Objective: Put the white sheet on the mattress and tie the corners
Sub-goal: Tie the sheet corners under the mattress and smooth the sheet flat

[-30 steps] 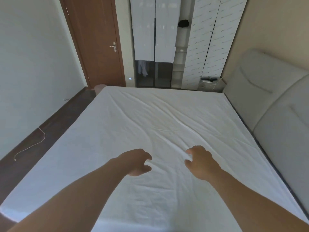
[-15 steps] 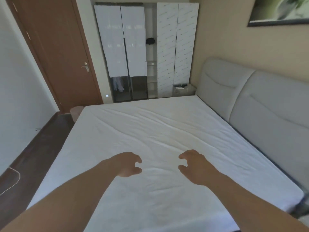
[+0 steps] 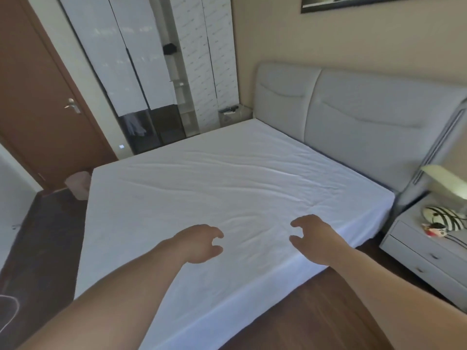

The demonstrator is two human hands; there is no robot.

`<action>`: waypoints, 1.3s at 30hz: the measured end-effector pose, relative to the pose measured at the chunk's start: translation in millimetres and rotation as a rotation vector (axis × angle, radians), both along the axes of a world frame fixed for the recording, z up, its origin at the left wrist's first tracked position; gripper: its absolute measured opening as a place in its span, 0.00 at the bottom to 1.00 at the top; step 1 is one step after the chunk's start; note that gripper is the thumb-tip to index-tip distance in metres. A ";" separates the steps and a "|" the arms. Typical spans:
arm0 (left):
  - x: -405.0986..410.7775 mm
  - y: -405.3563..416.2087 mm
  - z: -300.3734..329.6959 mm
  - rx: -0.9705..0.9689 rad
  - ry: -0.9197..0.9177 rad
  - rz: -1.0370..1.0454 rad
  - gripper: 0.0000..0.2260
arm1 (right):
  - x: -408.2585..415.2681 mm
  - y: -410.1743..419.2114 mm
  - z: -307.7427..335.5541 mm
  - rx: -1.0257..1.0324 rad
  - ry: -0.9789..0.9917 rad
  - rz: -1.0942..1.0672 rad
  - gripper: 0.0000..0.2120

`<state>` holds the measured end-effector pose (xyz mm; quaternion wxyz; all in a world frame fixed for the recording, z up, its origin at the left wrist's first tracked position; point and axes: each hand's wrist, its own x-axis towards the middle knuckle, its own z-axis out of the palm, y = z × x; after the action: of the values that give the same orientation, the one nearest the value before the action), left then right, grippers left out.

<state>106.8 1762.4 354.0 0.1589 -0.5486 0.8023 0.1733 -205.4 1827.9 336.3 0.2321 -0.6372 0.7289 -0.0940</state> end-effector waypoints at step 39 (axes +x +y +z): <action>598.2 47.7 -182.1 0.324 0.054 -0.088 0.22 | 621.6 100.3 -193.2 0.392 -0.080 -0.199 0.27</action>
<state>705.0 1810.1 171.9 0.2313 -0.4753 0.7910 0.3080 416.2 1928.2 143.1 0.3699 -0.5003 0.7829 0.0019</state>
